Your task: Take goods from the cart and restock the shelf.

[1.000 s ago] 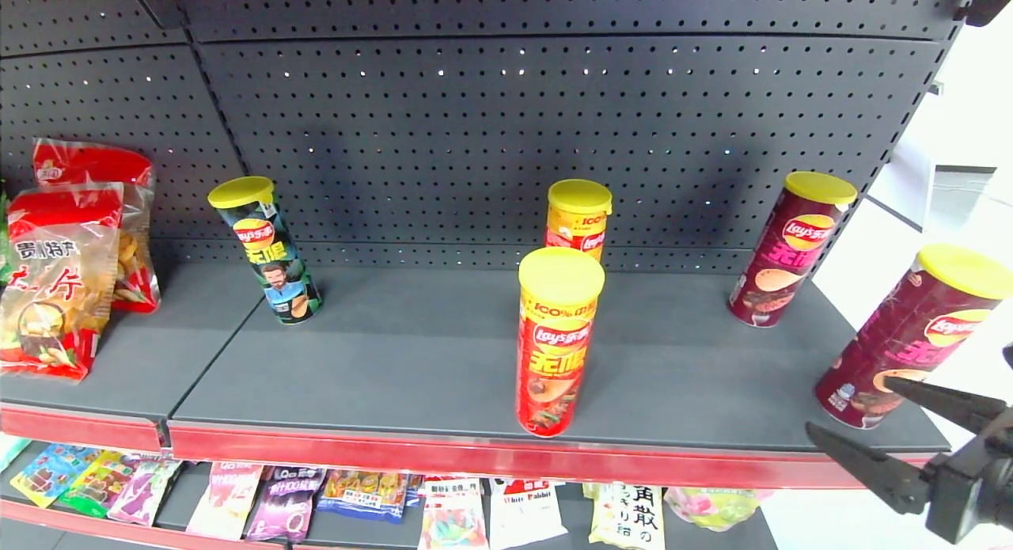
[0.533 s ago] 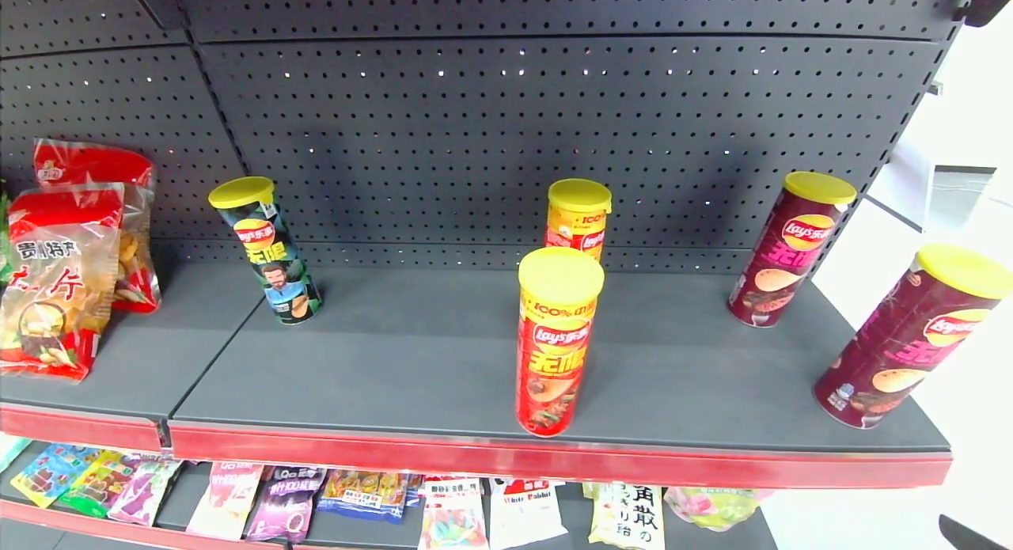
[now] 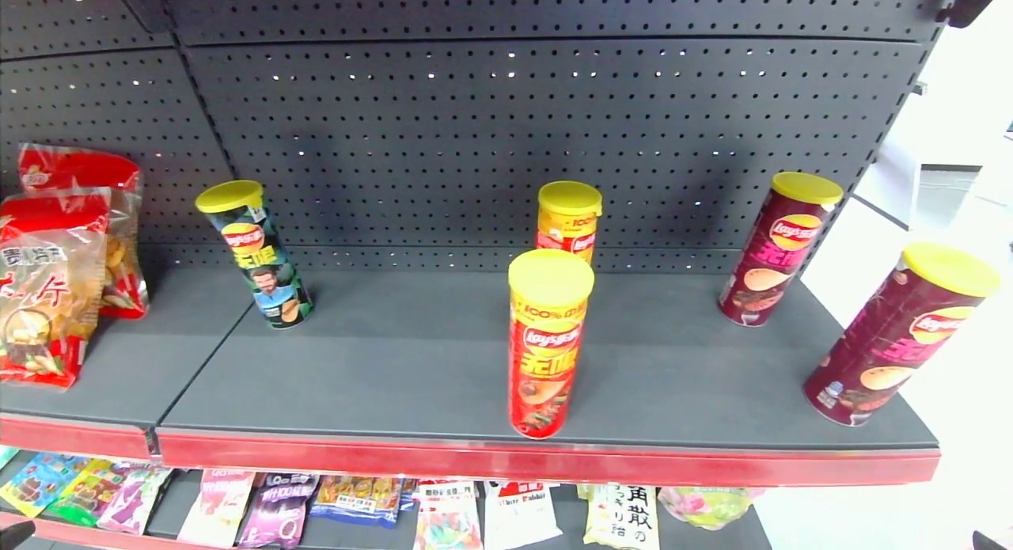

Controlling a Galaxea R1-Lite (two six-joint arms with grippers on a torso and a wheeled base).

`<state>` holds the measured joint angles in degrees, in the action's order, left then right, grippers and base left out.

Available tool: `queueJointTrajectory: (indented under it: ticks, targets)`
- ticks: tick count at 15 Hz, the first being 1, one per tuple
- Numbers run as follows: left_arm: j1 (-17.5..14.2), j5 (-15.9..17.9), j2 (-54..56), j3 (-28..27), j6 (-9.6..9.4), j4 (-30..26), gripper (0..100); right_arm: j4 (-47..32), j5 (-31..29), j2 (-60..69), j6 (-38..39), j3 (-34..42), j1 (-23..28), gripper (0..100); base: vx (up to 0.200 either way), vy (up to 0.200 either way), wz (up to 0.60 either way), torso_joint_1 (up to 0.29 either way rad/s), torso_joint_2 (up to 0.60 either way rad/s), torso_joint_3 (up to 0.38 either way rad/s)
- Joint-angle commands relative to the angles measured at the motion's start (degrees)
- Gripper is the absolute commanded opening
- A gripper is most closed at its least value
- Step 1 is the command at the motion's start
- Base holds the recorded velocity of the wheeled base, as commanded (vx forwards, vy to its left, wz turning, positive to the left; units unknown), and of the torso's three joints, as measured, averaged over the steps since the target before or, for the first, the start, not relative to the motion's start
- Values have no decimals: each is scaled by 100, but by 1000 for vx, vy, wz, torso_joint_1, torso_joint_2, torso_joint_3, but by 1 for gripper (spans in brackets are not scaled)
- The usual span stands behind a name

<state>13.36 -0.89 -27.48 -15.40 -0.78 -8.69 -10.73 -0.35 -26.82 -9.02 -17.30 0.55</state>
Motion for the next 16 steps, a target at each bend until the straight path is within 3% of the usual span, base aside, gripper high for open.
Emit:
queueJointTrajectory:
  ticks: [1,3,8,11,14,15,16]
  targets:
    - [0,-8,-21,-7,-1,-1,100,1,0,-16,-12,7,-11,100,0,0,-600,-7,2,2]
    - [0,-16,-21,-7,-1,-1,100,1,0,-16,-12,7,-11,100,0,0,-600,10,10,-2]
    - [0,-69,-364,-42,-1,17,100,53,18,63,23,113,-11,100,0,0,0,0,0,0]
    - [-9,-52,-1568,-491,192,131,100,343,9,335,366,411,15,100,0,0,0,0,0,0]
    - [-9,-96,-2842,-772,614,1027,100,422,-9,740,357,745,24,100,0,0,0,0,0,0]
    - [26,-315,-3519,-816,632,1616,100,414,-9,801,357,816,24,100,0,0,0,0,0,0]
    - [26,-333,-3572,-816,632,1669,100,422,-9,801,357,816,24,100,0,0,0,0,0,0]
